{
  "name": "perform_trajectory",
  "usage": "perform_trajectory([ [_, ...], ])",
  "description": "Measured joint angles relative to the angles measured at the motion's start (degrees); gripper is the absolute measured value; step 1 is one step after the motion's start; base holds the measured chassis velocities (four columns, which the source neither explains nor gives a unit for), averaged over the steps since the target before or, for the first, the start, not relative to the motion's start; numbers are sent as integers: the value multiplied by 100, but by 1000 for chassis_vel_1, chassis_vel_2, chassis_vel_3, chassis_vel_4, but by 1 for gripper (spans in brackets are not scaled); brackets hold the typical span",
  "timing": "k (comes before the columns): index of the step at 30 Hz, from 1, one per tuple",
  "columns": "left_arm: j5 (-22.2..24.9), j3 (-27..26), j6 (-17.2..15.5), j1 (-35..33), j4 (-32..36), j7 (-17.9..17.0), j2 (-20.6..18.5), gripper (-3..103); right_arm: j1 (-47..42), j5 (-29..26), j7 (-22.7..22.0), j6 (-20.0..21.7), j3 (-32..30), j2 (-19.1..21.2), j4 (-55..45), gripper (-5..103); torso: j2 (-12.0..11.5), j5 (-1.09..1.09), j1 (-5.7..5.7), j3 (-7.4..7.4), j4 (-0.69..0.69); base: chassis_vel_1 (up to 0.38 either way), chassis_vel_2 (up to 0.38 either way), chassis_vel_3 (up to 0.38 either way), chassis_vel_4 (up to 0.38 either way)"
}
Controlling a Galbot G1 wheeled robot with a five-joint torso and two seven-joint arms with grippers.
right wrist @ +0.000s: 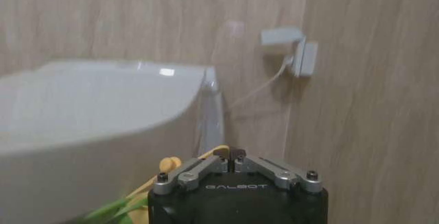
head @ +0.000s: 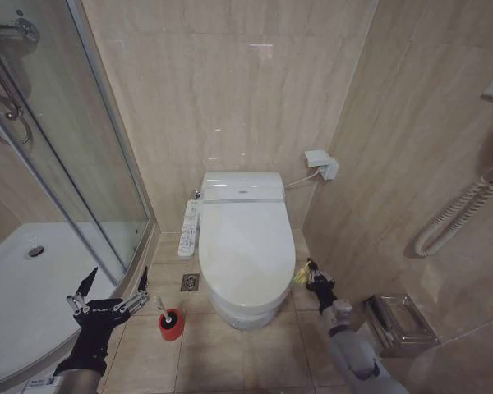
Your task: Open the toilet lid, clean the toilet bowl with a toilet brush, close the toilet lid, and flush.
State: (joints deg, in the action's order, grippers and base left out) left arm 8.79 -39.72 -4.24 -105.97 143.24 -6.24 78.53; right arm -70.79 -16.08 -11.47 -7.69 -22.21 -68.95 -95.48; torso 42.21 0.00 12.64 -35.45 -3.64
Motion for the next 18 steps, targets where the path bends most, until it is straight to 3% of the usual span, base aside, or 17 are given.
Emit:
perform_trajectory([
  [18,0,0,0,0,0,0,0,100,882,-630,-278,477,-502,339,-515,1,1,-2,0,1,1,0,0,0,0],
])
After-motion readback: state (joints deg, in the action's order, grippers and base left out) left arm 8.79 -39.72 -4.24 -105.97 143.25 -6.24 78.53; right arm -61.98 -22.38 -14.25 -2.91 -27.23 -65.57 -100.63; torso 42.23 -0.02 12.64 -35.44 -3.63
